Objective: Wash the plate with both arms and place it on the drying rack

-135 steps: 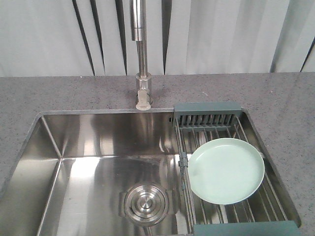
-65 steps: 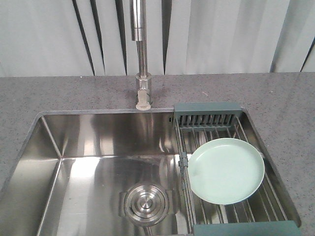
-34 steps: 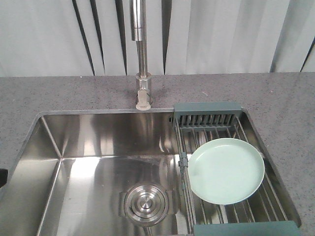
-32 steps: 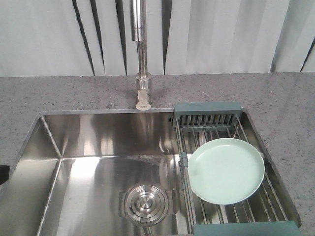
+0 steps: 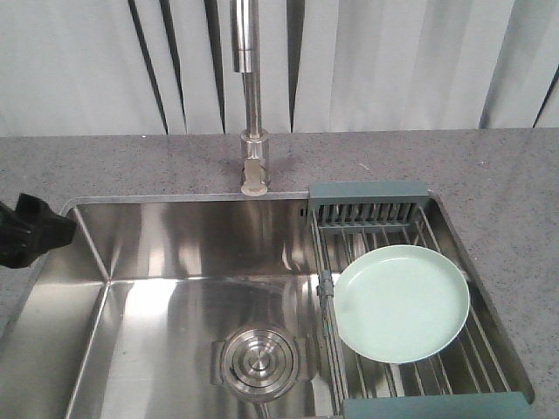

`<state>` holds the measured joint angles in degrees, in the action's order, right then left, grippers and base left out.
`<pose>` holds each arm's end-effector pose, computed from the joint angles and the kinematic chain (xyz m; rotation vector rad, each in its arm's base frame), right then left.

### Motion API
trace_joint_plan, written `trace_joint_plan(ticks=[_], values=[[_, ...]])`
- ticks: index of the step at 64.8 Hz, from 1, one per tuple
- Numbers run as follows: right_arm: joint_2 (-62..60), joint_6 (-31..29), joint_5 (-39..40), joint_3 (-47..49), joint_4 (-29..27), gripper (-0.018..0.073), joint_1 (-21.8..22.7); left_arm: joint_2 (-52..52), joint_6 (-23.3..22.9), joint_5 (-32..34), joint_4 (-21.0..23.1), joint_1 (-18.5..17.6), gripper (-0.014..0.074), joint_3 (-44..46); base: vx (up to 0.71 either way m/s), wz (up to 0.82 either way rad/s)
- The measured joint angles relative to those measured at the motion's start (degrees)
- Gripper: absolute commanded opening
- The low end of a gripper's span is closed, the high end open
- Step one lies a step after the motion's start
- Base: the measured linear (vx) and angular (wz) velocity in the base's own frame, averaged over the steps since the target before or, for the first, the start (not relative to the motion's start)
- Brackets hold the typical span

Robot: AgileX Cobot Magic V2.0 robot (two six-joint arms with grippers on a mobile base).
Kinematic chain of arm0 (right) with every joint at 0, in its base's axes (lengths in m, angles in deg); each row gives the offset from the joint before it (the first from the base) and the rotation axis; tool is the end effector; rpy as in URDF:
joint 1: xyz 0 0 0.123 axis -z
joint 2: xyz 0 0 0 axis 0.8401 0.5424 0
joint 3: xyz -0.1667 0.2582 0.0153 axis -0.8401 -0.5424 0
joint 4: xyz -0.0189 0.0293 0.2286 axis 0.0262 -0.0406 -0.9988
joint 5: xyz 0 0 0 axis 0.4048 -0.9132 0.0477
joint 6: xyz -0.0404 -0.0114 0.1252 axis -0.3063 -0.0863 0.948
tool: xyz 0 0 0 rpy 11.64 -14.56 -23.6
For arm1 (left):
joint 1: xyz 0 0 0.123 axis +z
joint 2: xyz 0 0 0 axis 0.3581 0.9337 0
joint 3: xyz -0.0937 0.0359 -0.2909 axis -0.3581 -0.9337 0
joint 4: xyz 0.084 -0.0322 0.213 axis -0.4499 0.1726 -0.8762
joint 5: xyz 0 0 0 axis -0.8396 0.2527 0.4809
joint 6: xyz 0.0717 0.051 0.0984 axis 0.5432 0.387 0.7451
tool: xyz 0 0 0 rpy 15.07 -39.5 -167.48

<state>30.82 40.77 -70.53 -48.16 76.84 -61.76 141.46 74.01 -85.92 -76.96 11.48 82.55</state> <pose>0.0636 0.0129 0.2890 -0.1827 2.2391 0.0798 0.2055 -0.0516 0.3465 0.3560 2.4070 -0.1945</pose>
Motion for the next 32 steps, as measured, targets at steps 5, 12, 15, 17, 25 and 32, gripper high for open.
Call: trace_joint_plan(ticks=[5, 12, 15, 17, 25, 32], values=[[0.00, 0.00, 0.00, 0.00, 0.00, 0.0263, 0.00, 2.74, 2.18, 0.00, 1.47, 0.00, 0.0589, 1.44, 0.00, 0.00], [0.00, 0.00, 0.00, 0.00, 0.00, 0.0263, 0.00, 6.49, 6.38, -0.05, 4.72, 0.00, 0.0589, 3.99, 0.00, 0.00], [0.00, 0.00, 0.00, 0.00, 0.00, 0.0263, 0.00, 7.85, 7.98, -0.05, 6.50, 0.00, 0.0589, 5.01, 0.00, 0.00], [0.00, 0.00, 0.00, 0.00, 0.00, 0.0263, 0.00, 8.96, 9.24, -0.05, 7.53, 0.00, 0.0589, 5.86, 0.00, 0.00], [0.00, 0.00, 0.00, 0.00, 0.00, 0.0263, 0.00, 12.89, 13.70, -0.05, 12.16, 0.21, 0.0589, 8.86, 0.00, 0.00], [0.00, 0.00, 0.00, 0.00, 0.00, 0.0263, 0.00, 16.14, 18.14, -0.45, 17.51, 1.98, 0.0589, 10.89, 0.00, 0.00]])
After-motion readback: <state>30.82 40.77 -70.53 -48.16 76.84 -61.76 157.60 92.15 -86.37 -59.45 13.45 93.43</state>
